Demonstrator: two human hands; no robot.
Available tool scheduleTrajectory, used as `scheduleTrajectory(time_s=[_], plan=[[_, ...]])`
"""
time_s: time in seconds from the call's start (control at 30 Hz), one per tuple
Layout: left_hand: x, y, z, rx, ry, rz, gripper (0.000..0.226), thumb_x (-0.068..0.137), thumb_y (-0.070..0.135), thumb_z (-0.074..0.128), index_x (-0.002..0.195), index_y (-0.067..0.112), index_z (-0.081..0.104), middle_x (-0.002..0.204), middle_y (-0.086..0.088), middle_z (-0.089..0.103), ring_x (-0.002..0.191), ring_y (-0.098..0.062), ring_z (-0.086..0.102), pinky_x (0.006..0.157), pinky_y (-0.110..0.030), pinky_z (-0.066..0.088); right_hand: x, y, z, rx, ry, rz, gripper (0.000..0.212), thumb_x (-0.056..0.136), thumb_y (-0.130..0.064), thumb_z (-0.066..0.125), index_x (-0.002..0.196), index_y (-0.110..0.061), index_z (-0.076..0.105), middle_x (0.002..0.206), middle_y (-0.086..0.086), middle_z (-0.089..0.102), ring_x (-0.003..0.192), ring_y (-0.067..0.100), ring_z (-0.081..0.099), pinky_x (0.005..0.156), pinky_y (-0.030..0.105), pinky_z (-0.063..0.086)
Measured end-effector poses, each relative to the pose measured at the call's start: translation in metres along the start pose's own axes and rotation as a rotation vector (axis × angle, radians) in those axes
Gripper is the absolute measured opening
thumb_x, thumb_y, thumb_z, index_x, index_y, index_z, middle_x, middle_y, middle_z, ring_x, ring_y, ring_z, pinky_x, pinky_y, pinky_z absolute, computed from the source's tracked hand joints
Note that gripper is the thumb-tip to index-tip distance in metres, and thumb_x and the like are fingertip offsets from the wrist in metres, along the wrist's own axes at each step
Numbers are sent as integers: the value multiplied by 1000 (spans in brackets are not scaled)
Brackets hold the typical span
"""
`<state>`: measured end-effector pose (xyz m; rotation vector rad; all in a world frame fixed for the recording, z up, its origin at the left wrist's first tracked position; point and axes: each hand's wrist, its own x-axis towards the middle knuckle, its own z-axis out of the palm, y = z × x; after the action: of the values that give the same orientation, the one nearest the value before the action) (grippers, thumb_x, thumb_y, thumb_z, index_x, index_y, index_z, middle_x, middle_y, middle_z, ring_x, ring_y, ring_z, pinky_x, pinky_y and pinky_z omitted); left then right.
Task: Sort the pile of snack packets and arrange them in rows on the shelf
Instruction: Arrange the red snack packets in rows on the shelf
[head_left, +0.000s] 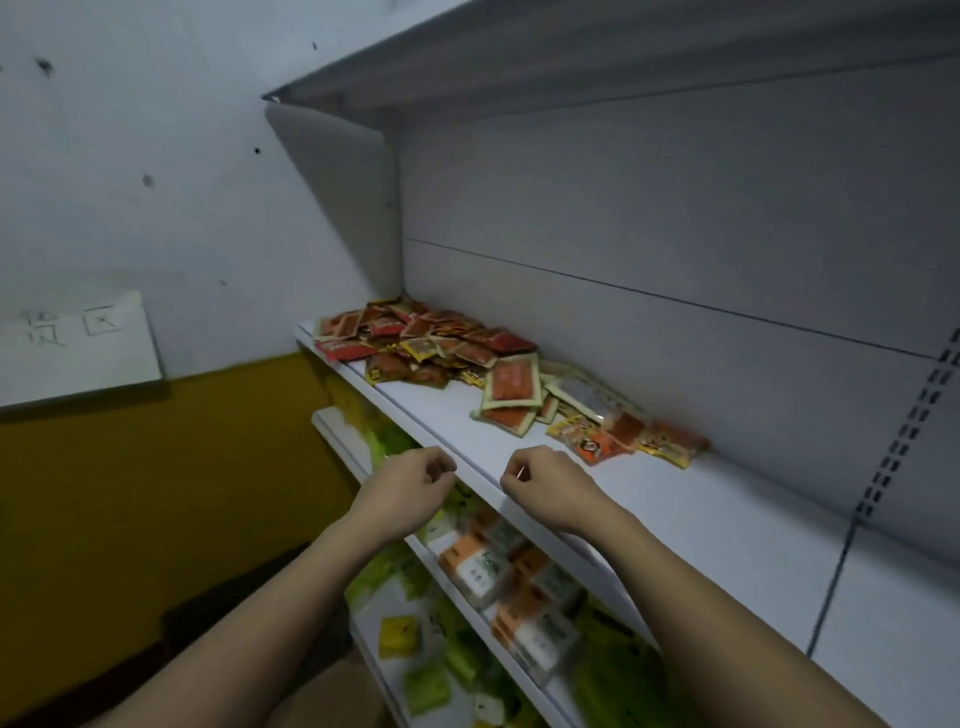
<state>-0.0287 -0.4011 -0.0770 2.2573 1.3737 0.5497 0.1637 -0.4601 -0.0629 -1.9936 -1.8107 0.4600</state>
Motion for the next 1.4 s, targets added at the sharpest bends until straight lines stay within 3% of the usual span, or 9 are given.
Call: scheduleTrajectory(time_s=[0.1,0.43,0.6,0.73,0.87,1.0,1.17,1.3,1.4], plan=[[34,-19,8,17,-17,-20,26,102,36,51,119,26,67,114,8,67,102,-10,62,86,-30,52,51,7,15,36,-24,-2,18,92,-29,50,89,-21,65,93,0,68,83,21,62,68,34,49],[144,-84,-22,23,68,-171,22,103,32,51,119,25,64,103,11,62,92,-9,58,65,-21,43,200,-29,42,164,-96,-150,20,93,-24,48,84,-16,64,86,6,70,77,26,64,66,40,52],[175,-125,-32,-1,84,-259,17,101,31,53,111,29,66,103,9,65,89,-13,66,80,-37,56,253,-49,65,149,-140,-184,19,94,-28,47,80,-23,60,90,2,68,80,24,61,69,36,49],[210,-162,-44,-73,106,-289,13,100,30,53,106,30,64,94,11,64,83,-13,65,73,-35,55,299,-70,82,153,-134,-199,22,94,-31,48,81,-21,63,86,0,68,79,22,63,72,43,53],[254,-208,-61,-273,161,-362,14,99,22,53,105,20,65,90,-6,68,64,-14,56,58,-27,43,348,-95,103,155,-111,-192,22,95,-28,50,84,-16,65,82,7,69,75,27,65,64,43,53],[311,-268,-77,-605,265,-538,5,97,18,54,100,17,57,104,-9,66,84,-21,66,68,-33,52,405,-117,130,167,-43,-120,25,92,-22,47,83,-3,60,83,18,66,66,29,57,56,34,38],[375,-328,-97,-920,226,-656,26,98,29,61,111,10,48,109,-13,61,87,-28,69,71,-39,59,466,-154,150,155,95,-32,22,95,-21,48,76,-11,53,72,3,60,63,20,52,57,35,41],[415,-347,-109,-1035,143,-633,37,94,42,67,106,11,50,97,-7,63,81,-25,71,69,-38,61,503,-180,153,69,162,-30,11,98,-21,50,99,-19,61,100,-1,64,92,16,58,77,35,51],[434,-352,-110,-1098,107,-600,31,89,28,76,99,13,51,90,-7,67,72,-20,70,54,-31,58,519,-184,162,-90,194,-44,24,99,-20,49,119,-15,60,121,1,56,115,19,46,94,34,45]])
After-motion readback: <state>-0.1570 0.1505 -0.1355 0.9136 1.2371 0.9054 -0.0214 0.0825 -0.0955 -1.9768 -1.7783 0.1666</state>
